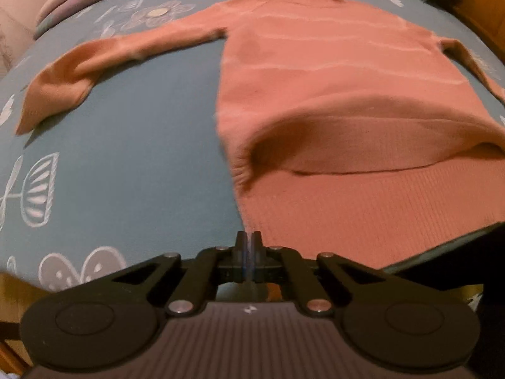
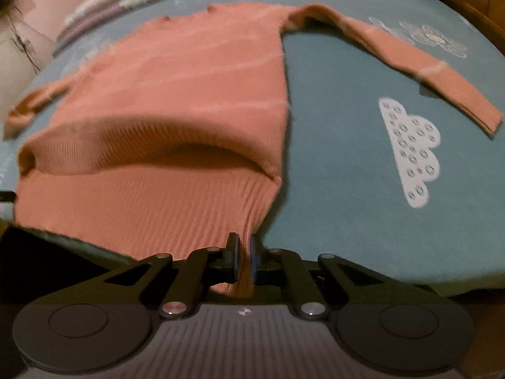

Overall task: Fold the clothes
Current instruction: 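Release the folded hem and lift both grippers above the sweater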

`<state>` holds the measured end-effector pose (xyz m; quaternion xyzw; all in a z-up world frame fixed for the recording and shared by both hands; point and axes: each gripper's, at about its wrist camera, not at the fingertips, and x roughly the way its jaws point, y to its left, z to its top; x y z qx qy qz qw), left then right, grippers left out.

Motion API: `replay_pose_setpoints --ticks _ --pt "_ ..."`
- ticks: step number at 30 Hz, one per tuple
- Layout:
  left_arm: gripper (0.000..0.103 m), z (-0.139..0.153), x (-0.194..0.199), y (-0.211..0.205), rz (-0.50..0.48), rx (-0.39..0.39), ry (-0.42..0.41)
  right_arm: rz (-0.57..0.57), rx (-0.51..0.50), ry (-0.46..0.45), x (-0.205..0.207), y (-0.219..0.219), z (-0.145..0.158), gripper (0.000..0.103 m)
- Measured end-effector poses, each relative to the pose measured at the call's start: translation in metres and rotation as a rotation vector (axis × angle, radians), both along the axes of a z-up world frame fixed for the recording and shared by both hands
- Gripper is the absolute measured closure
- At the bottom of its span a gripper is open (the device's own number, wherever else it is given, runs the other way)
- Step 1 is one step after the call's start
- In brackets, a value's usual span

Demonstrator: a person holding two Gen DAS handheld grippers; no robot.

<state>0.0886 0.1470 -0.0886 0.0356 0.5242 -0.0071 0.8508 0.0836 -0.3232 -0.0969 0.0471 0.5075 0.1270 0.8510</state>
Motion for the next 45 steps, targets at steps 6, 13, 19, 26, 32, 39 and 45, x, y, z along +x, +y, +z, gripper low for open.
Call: replay_pose_setpoints --ticks 6,13,19,26,32,39,45 --pt "0.088 0.013 0.005 0.001 -0.032 -0.058 -0.054 -0.038 0.008 -0.041 0.005 -0.006 0.013 0.067" --pt "0.046 0.018 0.036 -0.016 -0.089 -0.001 -0.15 -0.123 0.051 -0.144 0.034 -0.017 0.025 0.044" --pt "0.03 0.032 0.07 0.011 -0.026 -0.129 -0.276 -0.136 0.195 -0.165 0.099 -0.04 0.01 0.037" --pt "0.031 -0.01 0.161 0.057 0.123 -0.375 -0.186 -0.122 0.286 -0.126 0.18 -0.061 -0.029 0.035" --pt "0.023 -0.036 0.196 0.059 0.088 -0.576 -0.139 -0.025 0.526 -0.117 0.202 -0.064 -0.045 0.049" --pt "0.094 -0.017 0.186 0.025 0.036 -0.369 -0.171 -0.08 0.452 -0.151 0.194 -0.049 -0.034 0.093" --pt "0.092 -0.014 0.185 0.008 0.035 -0.186 -0.155 -0.06 0.141 -0.176 0.182 -0.017 -0.006 0.094"
